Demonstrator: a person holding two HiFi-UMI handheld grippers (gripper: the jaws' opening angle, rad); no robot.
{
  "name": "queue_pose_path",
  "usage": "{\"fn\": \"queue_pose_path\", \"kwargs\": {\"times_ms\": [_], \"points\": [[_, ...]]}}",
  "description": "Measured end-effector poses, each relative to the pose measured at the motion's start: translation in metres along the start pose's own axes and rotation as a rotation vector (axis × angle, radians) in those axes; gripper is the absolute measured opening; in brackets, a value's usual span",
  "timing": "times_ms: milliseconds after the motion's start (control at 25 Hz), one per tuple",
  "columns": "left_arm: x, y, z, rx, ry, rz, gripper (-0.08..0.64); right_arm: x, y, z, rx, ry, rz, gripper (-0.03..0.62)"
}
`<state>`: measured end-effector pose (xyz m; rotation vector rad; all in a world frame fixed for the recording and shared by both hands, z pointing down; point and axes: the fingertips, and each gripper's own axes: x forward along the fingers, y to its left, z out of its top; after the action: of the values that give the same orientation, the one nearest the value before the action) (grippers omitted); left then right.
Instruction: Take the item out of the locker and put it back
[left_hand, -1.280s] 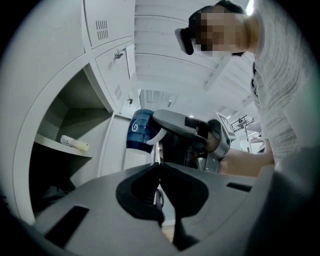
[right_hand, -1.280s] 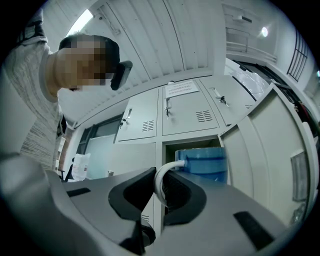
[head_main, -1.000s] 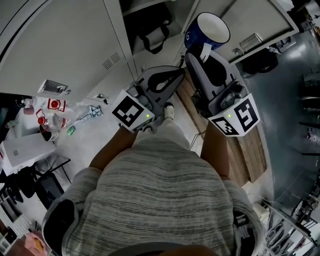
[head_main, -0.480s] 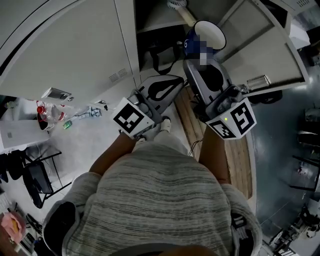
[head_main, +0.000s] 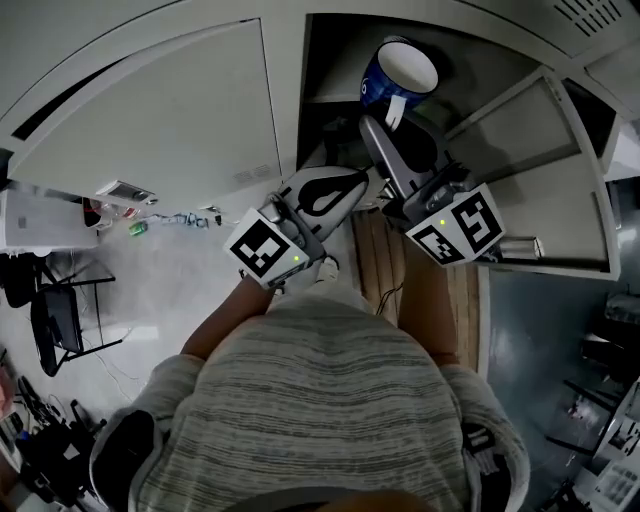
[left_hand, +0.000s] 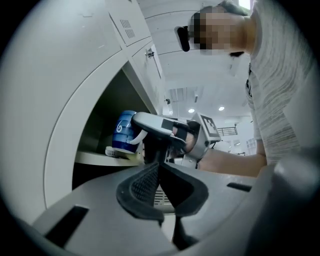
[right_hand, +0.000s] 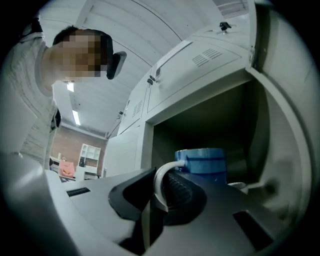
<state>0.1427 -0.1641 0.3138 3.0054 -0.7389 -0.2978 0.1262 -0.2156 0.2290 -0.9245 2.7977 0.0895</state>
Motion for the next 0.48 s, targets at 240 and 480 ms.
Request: {"fn": "queue_pose_path", "kwargs": {"times_ms": [240,480], "points": [[-0.009,0.021,0.000,0.012,0.015,0.098,0.008,0.031,-0.017,-0.017,0.020,0.021,0.074,0.054],[-0.024,0.037,-0.012,-0.004,0.065,0.176,0.008,0.052,-0.022,-0.030,0.018,0.039,0.125,0.054]]}}
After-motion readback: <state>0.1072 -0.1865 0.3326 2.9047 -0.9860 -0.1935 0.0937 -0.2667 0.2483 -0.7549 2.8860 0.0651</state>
